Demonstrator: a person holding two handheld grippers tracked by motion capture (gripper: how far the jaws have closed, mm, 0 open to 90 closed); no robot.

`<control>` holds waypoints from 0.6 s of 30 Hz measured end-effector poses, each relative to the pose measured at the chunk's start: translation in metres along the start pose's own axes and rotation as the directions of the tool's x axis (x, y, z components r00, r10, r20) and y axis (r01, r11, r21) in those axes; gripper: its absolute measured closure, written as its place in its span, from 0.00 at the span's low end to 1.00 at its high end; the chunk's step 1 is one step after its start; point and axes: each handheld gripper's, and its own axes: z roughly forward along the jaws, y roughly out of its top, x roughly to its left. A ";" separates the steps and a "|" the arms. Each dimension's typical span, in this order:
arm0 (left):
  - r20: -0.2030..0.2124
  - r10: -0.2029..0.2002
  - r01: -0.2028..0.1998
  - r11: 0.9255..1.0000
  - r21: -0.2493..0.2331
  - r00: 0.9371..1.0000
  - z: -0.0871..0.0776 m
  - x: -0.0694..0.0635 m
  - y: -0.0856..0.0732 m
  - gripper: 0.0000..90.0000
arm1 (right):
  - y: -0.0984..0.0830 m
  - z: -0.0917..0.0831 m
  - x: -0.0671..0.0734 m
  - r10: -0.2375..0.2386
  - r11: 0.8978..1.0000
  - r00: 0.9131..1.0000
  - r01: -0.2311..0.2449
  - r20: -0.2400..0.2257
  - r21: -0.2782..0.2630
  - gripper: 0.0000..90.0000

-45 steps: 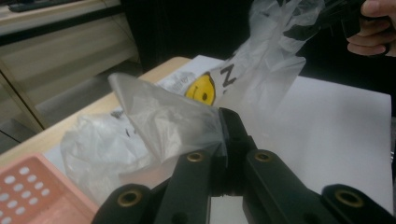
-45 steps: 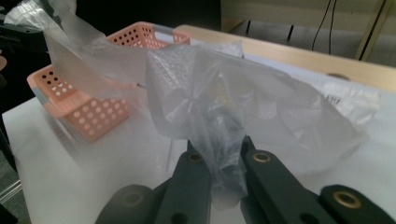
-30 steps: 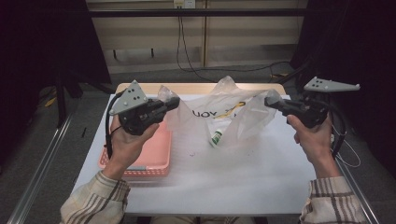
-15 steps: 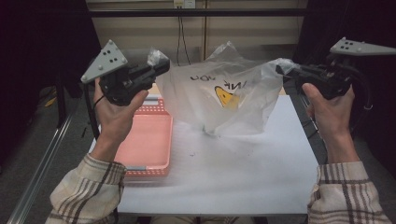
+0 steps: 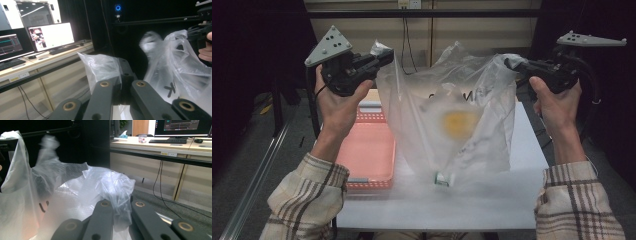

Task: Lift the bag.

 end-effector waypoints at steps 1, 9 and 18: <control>-0.001 -0.001 0.001 1.000 0.002 1.000 0.000 0.000 0.000 1.00 | 0.001 0.000 0.000 -0.005 1.000 1.000 0.005 0.002 -0.001 1.00; 0.009 -0.024 0.024 0.998 0.052 1.000 0.006 -0.002 -0.018 1.00 | -0.018 0.008 -0.009 0.013 0.999 1.000 -0.014 0.019 0.043 1.00; 0.005 -0.063 0.061 0.987 0.149 0.998 0.025 0.006 -0.057 0.99 | -0.058 0.028 -0.027 0.058 0.989 0.997 -0.065 0.054 0.130 1.00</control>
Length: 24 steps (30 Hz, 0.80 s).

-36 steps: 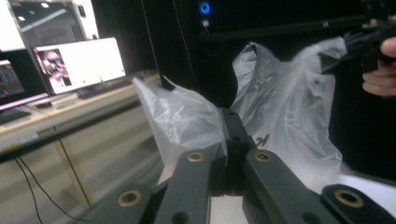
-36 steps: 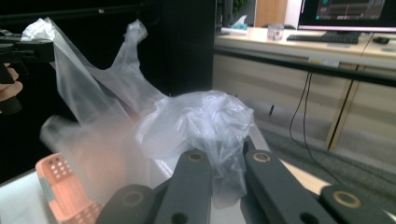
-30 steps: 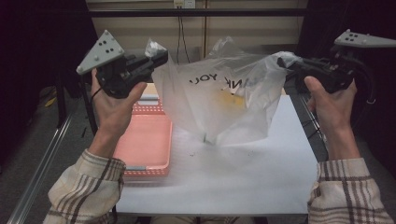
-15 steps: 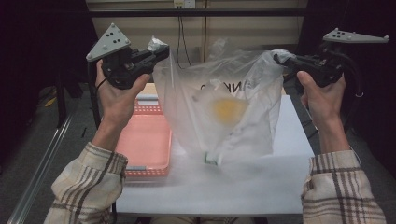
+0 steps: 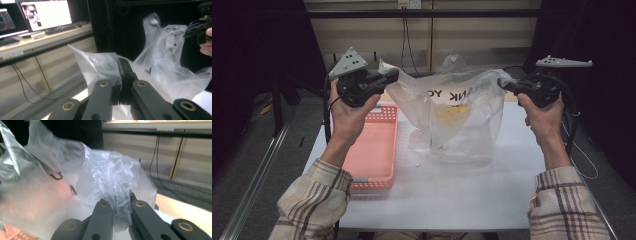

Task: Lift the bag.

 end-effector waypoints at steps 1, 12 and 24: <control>-0.002 0.000 0.000 1.000 0.010 1.000 0.003 0.001 -0.005 0.98 | -0.003 0.002 -0.001 -0.003 1.000 1.000 0.003 0.014 0.012 1.00; -0.034 -0.042 0.043 0.998 0.038 0.999 0.012 0.004 -0.027 0.64 | -0.016 0.004 -0.009 0.020 1.000 0.999 -0.021 0.036 0.014 0.73; -0.050 -0.039 0.040 0.999 0.029 0.998 -0.005 -0.006 -0.032 0.14 | -0.017 -0.015 0.011 -0.022 1.000 0.999 0.022 0.035 -0.010 0.29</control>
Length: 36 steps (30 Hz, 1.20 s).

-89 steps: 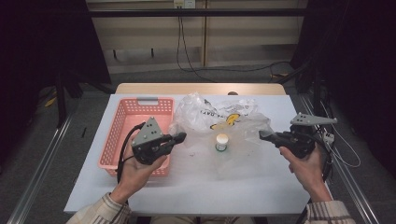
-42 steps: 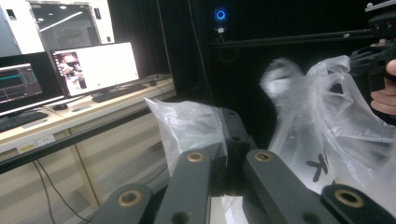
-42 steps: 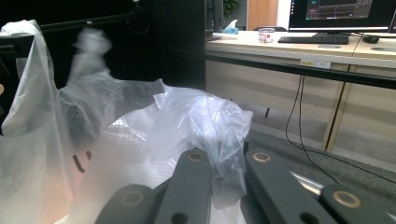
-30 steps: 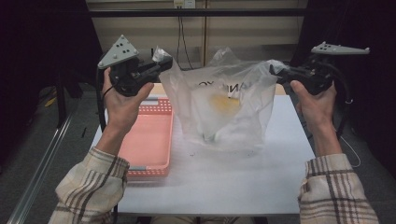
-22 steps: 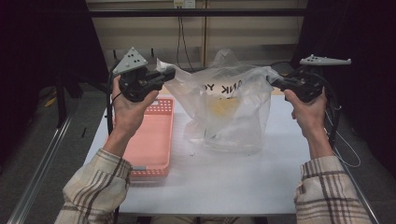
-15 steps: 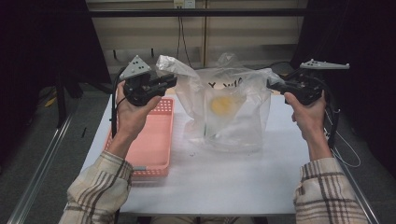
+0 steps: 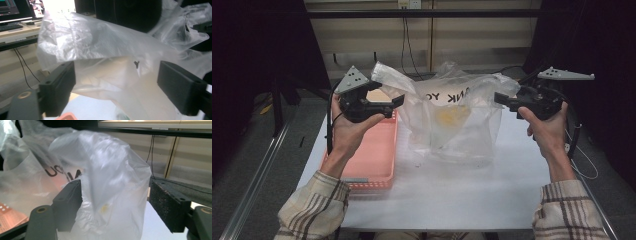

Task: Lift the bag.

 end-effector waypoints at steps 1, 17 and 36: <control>-0.003 -0.003 0.003 1.000 0.006 1.000 -0.001 -0.001 -0.002 0.12 | -0.001 -0.002 0.002 -0.005 1.000 1.000 0.005 -0.002 -0.004 0.28; -0.041 0.008 -0.006 0.999 0.048 0.999 -0.021 0.003 -0.025 0.05 | -0.023 -0.004 0.013 -0.038 0.999 0.999 0.037 0.039 0.020 0.15; -0.065 -0.023 0.031 0.992 0.124 0.998 -0.030 -0.010 -0.059 0.05 | -0.067 -0.010 0.020 -0.055 0.996 0.992 0.047 0.110 0.075 0.13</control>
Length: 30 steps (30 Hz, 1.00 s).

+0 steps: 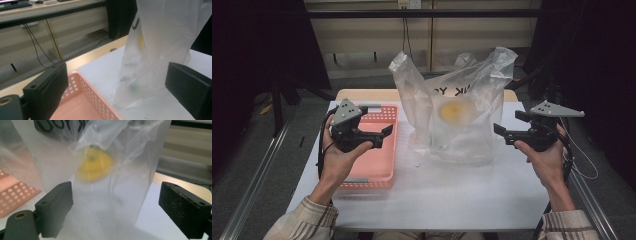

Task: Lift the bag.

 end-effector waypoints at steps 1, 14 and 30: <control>0.001 0.001 -0.001 1.000 0.010 1.000 -0.001 -0.001 -0.002 0.05 | -0.003 0.001 0.001 -0.004 1.000 1.000 0.004 0.004 0.007 0.13; 0.013 0.010 -0.010 0.998 0.067 1.000 -0.015 -0.009 -0.035 0.05 | -0.033 -0.003 0.018 0.021 0.999 0.999 -0.022 0.035 0.048 0.13; 0.003 -0.017 0.017 0.998 0.060 1.000 -0.042 -0.019 -0.078 0.06 | -0.085 -0.006 0.031 0.035 0.995 0.997 -0.041 0.064 0.094 0.10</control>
